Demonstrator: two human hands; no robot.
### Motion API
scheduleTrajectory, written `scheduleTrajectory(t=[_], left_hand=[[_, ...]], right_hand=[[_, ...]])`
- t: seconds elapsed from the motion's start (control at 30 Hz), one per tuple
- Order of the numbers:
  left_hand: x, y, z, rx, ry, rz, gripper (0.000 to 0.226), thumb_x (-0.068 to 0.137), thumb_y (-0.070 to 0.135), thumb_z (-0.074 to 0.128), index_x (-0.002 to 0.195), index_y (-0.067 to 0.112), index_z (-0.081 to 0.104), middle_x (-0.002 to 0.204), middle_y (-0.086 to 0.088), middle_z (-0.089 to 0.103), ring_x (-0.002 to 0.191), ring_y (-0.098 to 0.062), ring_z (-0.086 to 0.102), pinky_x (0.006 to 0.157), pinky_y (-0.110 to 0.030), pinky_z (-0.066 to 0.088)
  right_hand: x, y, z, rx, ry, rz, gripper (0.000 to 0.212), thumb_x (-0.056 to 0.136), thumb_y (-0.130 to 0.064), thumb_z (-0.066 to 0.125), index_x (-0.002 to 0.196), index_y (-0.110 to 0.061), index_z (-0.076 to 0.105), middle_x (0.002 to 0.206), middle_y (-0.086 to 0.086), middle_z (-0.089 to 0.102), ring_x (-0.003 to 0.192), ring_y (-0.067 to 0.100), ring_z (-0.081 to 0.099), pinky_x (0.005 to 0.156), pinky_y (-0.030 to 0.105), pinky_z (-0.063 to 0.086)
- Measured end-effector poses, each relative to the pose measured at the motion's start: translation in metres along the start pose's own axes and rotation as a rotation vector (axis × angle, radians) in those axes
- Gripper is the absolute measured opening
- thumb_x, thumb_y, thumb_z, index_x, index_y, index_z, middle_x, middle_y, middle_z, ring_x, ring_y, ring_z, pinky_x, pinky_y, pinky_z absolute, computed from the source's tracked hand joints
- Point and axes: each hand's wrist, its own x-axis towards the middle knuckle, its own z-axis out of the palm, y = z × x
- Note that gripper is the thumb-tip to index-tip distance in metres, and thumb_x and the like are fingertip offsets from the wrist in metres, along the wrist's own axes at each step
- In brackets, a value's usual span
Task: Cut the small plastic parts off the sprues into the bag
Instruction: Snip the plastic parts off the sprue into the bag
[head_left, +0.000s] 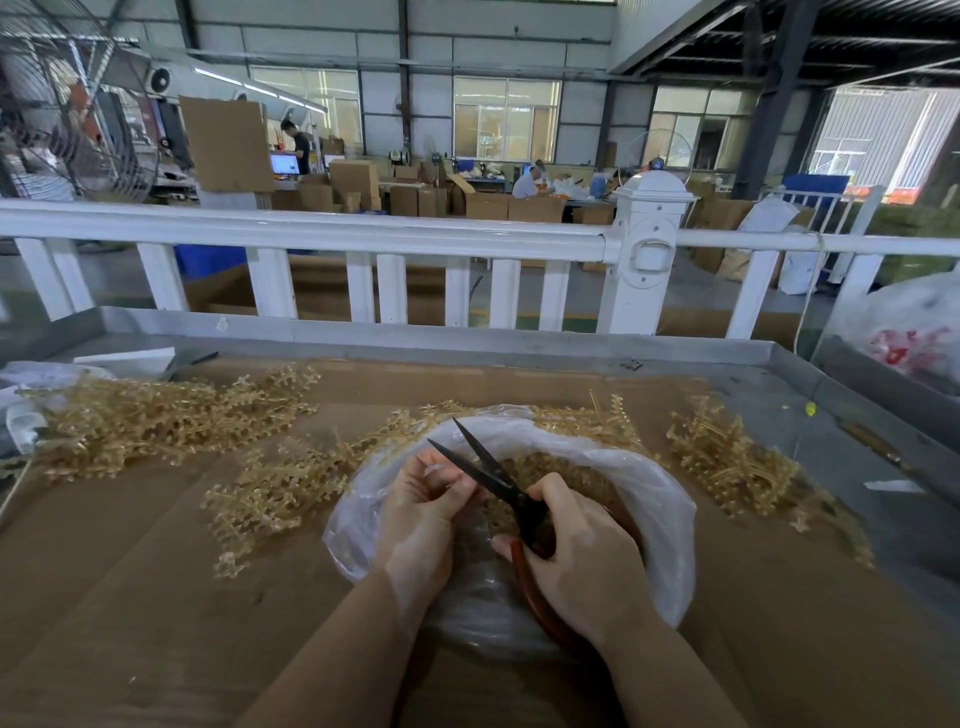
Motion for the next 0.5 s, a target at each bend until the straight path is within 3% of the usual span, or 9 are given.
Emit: scheduleTrajectory(t=[0.23, 0.5], left_hand=[[-0.0047, 0.0007, 0.0001, 0.141, -0.019, 0.013, 0.027, 0.085, -0.018, 0.052, 0.088, 0.009, 0.055, 0.068, 0.001, 0.067, 0.076, -0.016, 0.067, 0.084, -0.033, 0.054], [-0.0044, 0.0006, 0.0005, 0.105, -0.004, 0.001, 0.027, 0.085, -0.016, 0.053, 0.093, 0.010, 0.058, 0.075, -0.001, 0.070, 0.080, -0.014, 0.069, 0.075, -0.026, 0.055]], right_hand=[[0.0003, 0.0008, -0.0009, -0.008, -0.014, -0.007, 0.039, 0.075, -0.060, 0.063, 0.093, -0.028, 0.051, 0.081, -0.017, 0.059, 0.073, -0.002, 0.051, 0.062, 0.005, 0.033], [0.0004, -0.0024, -0.0024, 0.005, 0.027, 0.001, 0.039, 0.074, -0.061, 0.062, 0.090, -0.026, 0.053, 0.074, -0.017, 0.057, 0.064, -0.002, 0.050, 0.057, 0.004, 0.031]])
